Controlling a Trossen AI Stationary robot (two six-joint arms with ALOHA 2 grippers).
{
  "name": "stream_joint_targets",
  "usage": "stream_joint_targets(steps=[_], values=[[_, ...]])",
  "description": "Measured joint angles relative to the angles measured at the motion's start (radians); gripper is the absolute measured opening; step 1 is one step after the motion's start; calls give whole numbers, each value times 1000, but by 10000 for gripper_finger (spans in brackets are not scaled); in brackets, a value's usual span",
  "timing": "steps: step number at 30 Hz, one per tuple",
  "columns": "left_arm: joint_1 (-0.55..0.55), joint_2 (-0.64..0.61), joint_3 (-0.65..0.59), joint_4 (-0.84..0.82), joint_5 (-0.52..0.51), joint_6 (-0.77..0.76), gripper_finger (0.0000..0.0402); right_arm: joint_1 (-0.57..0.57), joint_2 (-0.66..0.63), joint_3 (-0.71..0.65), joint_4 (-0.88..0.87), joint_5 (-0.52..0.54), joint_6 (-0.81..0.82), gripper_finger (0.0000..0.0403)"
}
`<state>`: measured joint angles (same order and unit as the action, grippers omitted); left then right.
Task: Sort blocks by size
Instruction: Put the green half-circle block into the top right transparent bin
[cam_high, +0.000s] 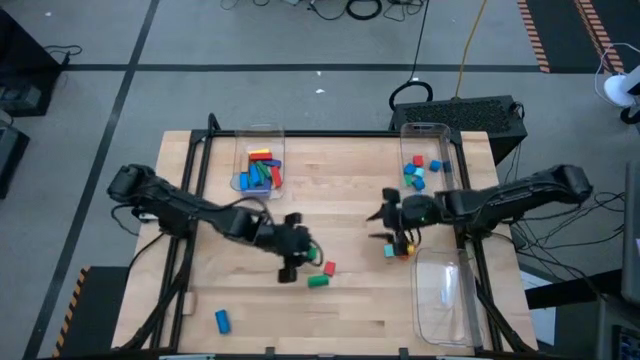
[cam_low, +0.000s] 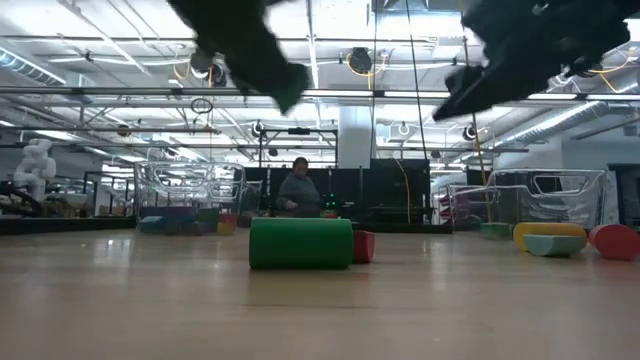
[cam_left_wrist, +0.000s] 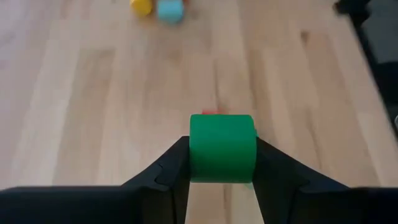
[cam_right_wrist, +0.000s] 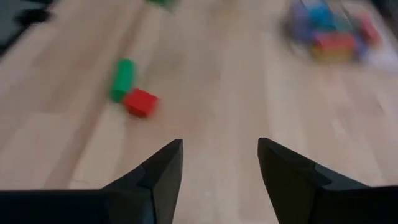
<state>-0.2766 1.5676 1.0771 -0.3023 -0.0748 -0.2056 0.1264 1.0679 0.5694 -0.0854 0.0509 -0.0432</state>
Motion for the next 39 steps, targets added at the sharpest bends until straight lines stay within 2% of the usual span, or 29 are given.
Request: stream_joint_targets(steps=[5,10,12,19,26,39], values=[[98,92,0,202,164,69,135,126,58,0,139,9,-238,194],[161,190,11,326,294,73,135,204,92,0,172,160,-399,194],[179,222,11,369,326,73,135,219,101,0,176,187,-437,194],[221,318,57,464,402,73,135,229,158,0,223,190,-506,194],[237,371,128,480,467,90,135,229,243,0,326,192,-592,194],[238,374,169,478,473,115,135,229,389,95,316,193,-673,183]])
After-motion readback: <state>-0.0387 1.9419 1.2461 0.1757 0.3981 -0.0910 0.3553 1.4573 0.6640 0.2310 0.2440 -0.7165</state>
